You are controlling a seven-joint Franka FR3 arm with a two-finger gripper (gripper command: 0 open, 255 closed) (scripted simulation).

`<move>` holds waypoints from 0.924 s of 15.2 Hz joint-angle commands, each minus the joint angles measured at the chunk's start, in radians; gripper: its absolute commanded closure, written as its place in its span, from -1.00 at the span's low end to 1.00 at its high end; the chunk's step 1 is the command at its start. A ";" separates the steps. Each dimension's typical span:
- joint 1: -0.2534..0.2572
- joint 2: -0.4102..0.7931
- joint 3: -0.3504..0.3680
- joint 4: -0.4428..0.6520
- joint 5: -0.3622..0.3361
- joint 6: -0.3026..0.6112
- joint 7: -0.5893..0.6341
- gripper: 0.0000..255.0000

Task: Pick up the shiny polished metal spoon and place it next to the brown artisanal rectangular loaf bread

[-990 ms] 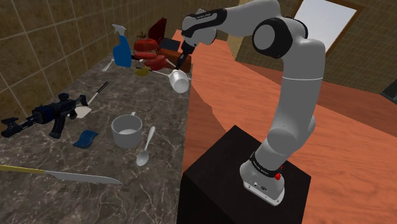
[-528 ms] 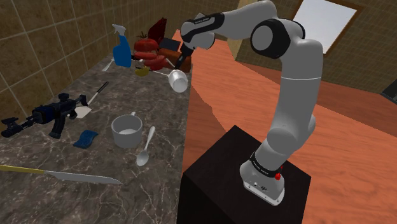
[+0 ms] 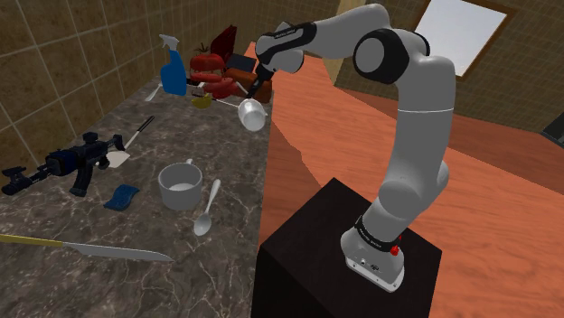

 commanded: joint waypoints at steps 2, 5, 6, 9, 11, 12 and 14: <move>-0.005 0.022 0.002 -0.007 -0.002 -0.203 -0.003 -1.00; -0.010 0.021 0.017 -0.019 -0.007 -0.191 0.004 -1.00; -0.018 0.001 0.019 -0.015 -0.015 -0.214 0.009 -1.00; -0.037 -0.048 0.023 0.003 -0.033 -0.281 0.020 -1.00; -0.037 -0.048 0.023 0.003 -0.033 -0.281 0.020 -1.00; -0.037 -0.048 0.023 0.003 -0.033 -0.281 0.020 -1.00; -0.037 -0.048 0.023 0.003 -0.033 -0.281 0.020 -1.00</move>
